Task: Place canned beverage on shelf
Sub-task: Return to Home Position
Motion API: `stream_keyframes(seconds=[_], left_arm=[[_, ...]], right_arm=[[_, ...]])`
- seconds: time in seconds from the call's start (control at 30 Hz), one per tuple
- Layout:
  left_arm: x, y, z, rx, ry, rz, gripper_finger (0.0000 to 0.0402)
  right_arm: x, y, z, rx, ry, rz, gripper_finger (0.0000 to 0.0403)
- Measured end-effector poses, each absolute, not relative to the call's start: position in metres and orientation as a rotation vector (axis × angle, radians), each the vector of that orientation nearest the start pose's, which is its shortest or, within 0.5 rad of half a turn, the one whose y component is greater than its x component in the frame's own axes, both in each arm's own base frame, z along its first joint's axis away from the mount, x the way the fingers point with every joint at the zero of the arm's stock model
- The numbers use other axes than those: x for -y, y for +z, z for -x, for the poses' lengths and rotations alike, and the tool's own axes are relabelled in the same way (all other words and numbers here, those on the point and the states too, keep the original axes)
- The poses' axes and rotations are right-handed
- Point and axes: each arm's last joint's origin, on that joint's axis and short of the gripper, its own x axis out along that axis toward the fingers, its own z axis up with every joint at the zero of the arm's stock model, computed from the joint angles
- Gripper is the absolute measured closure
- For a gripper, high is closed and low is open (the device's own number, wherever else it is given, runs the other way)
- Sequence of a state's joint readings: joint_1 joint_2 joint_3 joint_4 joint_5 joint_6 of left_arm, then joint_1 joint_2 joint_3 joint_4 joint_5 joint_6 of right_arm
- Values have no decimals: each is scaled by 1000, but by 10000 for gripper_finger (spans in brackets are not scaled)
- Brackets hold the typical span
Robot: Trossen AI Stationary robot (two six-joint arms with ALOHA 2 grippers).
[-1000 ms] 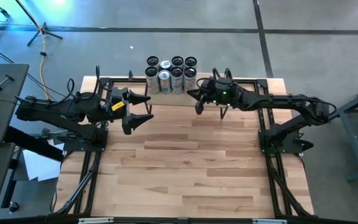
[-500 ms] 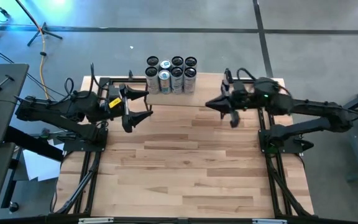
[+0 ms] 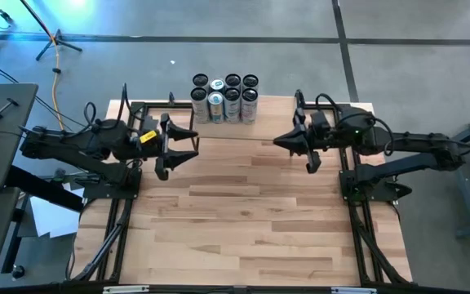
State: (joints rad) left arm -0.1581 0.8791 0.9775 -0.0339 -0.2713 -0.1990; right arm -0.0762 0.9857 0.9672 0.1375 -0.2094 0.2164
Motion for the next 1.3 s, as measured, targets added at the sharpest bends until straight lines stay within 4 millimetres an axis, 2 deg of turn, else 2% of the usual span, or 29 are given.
stream_keyframes(seconds=[0.23,0.27,0.5,1.3], left_arm=[[21,397,-174,46,64,147,362],[21,397,-172,46,62,137,382],[18,402,-161,74,86,115,398],[17,402,-161,74,124,89,401]], right_arm=[[7,387,-220,86,161,-187,403],[6,387,-220,87,163,-187,403],[6,393,-219,140,169,-196,403],[5,396,-211,139,193,-202,403]])
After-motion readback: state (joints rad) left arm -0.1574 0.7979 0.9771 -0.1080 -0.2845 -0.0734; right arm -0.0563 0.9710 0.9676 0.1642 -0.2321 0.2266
